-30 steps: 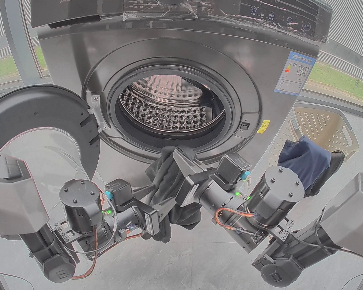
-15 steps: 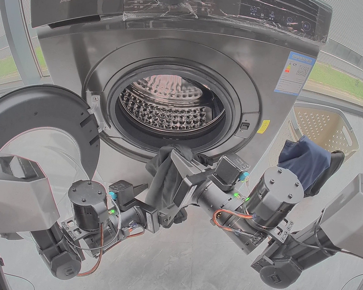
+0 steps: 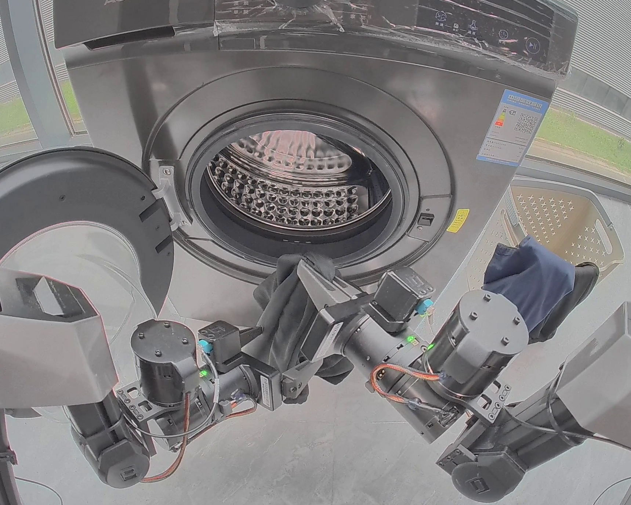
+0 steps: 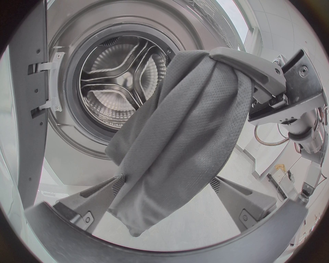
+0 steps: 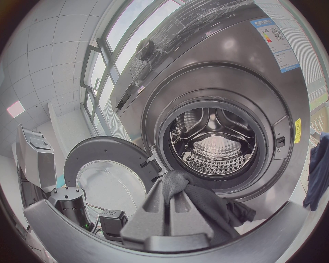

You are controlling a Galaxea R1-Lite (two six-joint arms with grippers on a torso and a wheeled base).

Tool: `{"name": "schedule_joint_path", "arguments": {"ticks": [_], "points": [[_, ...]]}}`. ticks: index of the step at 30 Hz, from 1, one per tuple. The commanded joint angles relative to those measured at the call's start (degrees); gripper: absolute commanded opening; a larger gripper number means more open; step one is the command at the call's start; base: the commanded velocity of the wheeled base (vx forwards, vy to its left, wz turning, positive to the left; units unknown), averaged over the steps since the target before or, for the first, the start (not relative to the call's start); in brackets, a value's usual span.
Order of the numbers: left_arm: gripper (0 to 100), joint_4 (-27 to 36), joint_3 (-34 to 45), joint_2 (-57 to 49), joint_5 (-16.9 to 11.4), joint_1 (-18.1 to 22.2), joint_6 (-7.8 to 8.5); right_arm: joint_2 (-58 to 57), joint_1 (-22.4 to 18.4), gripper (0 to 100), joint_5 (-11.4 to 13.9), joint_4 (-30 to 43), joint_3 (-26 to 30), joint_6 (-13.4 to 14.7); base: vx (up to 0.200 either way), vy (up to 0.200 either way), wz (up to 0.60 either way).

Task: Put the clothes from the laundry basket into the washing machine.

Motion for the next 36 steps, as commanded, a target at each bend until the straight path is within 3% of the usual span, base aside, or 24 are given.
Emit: {"name": "schedule_joint_path", "arguments": {"ticks": [1,15,27,36], "points": [[100,0.0,0.4,-0.1,0.0,1.2,0.05,-0.1,0.0,0,0.0,0.0,0.1,0.1,0.0,0.0,0.0],[100,0.0,-0.3,0.2,0.0,4.0,0.58,-0.1,0.1,0,0.0,-0.1,0.4,0.1,0.0,0.0,0.0],[100,0.0,-1.6,0.6,0.0,1.8,0.31,0.1,0.1,0,0.0,-0.1,0.4,0.1,0.0,0.0,0.0],[100,0.0,-2.6,1.6,0.1,4.0,0.58,-0.2,0.1,0,0.0,-0.1,0.6,0.1,0.0,0.0,0.0]]}}
